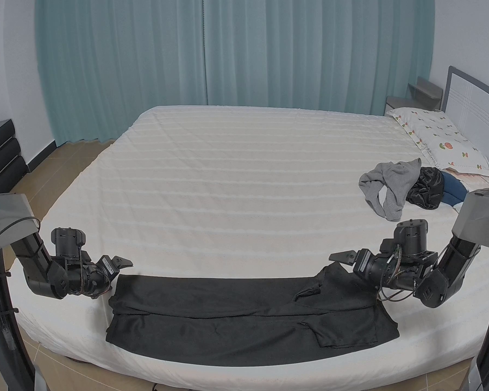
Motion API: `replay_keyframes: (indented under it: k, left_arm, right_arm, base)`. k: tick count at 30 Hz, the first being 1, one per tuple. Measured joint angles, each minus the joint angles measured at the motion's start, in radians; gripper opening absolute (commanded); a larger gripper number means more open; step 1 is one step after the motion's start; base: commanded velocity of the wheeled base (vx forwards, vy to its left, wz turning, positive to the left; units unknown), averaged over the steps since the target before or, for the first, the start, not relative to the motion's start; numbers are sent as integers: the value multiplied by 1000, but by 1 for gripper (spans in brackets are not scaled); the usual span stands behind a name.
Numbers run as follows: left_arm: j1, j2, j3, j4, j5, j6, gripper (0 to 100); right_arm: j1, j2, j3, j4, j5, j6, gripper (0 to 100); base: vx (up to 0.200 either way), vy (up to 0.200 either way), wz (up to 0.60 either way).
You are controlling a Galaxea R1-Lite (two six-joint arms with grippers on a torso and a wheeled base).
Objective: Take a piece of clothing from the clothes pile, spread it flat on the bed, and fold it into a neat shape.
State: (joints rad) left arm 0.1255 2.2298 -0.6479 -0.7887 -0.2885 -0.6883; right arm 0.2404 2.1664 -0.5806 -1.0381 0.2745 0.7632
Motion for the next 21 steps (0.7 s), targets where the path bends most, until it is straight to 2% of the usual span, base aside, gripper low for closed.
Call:
replay_keyframes:
  k: [8,21]
  left_arm:
    - [-1,-2,9,-1,-5,-3,100]
    - [-1,-2,10,-1,-5,-2,100]
  right_arm:
    - [104,-22,-77,224,-25,6,100]
    - [198,53,-228,409,-41,4,100]
  base:
    - [0,0,0]
    - [0,0,0]
